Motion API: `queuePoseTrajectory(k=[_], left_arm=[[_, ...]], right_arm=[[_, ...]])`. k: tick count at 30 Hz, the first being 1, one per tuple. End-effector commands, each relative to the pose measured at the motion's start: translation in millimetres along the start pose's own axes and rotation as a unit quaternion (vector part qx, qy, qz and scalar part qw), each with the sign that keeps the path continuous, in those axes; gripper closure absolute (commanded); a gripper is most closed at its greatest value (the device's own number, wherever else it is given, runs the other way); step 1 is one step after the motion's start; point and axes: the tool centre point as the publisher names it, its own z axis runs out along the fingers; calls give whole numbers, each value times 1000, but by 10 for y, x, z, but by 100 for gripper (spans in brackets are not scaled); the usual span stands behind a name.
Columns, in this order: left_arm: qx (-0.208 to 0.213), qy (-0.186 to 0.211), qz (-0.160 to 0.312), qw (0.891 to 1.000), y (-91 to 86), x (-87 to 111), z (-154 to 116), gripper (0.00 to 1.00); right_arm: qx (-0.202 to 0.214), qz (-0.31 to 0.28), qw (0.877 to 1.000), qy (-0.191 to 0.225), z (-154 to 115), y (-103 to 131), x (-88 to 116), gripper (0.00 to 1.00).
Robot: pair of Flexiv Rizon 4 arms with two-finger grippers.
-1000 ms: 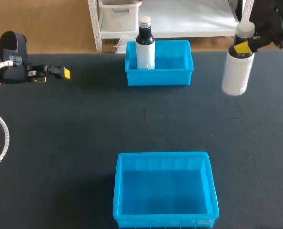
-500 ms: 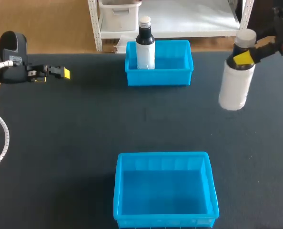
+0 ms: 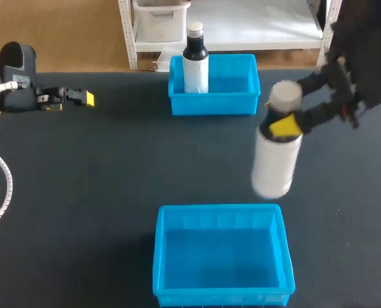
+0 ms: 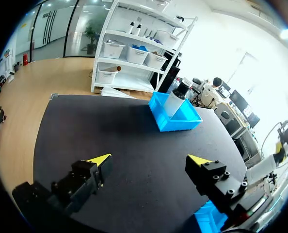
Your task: Pick up the bottle, and place it in the far bin if it is heavy, or in the near bin if it is light.
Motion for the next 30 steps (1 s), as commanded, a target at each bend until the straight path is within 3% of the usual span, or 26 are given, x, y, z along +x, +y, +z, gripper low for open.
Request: queuePoseTrajectory(k=[1, 15, 30], left_arm=[[0, 0, 0, 1000, 0, 0, 0, 0], [0, 0, 0, 1000, 0, 0, 0, 0], [0, 0, 0, 1000, 0, 0, 0, 0]], right_arm=[[2, -4, 1000, -4, 303, 179, -30, 100], [-90, -21, 996, -14, 1202, 486, 59, 100], [-137, -20, 990, -27, 1641, 522, 363, 100]])
